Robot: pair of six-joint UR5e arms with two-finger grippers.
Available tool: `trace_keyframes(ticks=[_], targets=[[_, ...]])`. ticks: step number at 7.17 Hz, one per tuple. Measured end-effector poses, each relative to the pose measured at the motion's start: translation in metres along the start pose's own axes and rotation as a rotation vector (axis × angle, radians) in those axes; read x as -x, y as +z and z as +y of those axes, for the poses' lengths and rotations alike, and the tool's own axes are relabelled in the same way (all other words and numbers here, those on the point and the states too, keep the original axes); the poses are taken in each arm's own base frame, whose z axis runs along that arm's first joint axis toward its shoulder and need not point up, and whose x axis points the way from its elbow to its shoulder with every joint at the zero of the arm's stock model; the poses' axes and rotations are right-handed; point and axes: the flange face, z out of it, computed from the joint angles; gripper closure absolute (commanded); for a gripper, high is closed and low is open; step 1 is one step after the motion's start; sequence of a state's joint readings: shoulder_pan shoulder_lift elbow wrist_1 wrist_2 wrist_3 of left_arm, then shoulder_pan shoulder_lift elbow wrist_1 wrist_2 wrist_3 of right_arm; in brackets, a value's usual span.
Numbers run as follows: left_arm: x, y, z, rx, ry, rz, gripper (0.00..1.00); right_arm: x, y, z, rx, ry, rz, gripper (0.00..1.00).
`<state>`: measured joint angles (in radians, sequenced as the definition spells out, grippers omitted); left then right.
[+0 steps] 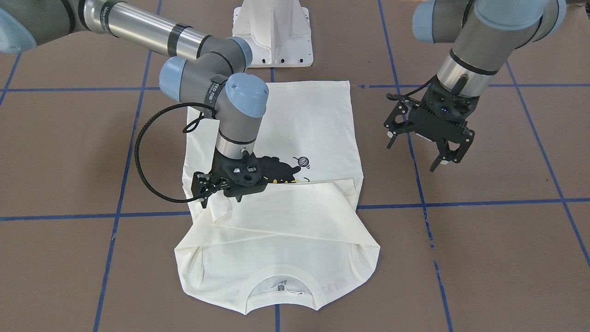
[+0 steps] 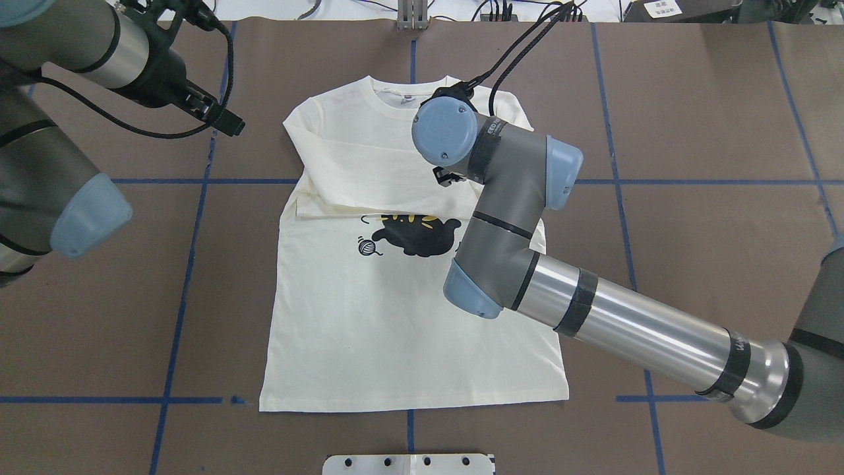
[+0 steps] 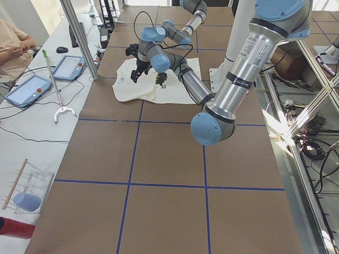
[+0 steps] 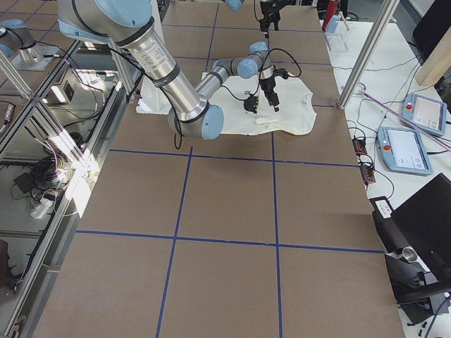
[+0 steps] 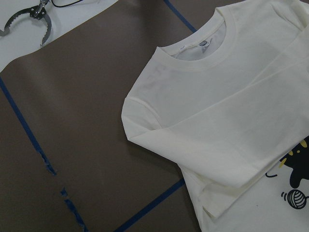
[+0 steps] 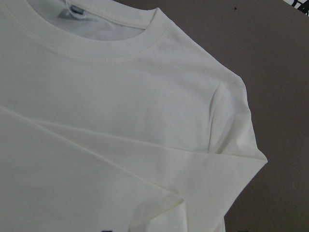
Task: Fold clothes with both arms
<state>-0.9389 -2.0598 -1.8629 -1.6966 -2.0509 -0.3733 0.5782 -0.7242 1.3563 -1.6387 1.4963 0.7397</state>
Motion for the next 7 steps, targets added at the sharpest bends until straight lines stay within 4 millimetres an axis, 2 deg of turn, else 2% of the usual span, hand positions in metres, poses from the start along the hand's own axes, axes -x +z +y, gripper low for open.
trace_keyframes(ticks=[2,5,6,7], targets=[[0.0,0.001,0.001,0.002,-0.005,0.0,0.0,0.004,0.014,0.016,0.012,-0.033,0.021,0.11],[0.0,0.002,0.001,0.003,-0.008,0.0,0.0,-0.004,0.031,0.028,0.025,-0.074,0.051,0.11],[0.0,0.002,0.001,0.003,-0.008,0.001,0.0,-0.009,0.035,0.028,0.027,-0.103,0.065,0.11],[-0.001,0.002,0.0,0.002,-0.009,0.002,0.0,-0.024,0.039,0.026,0.03,-0.134,0.083,0.11]])
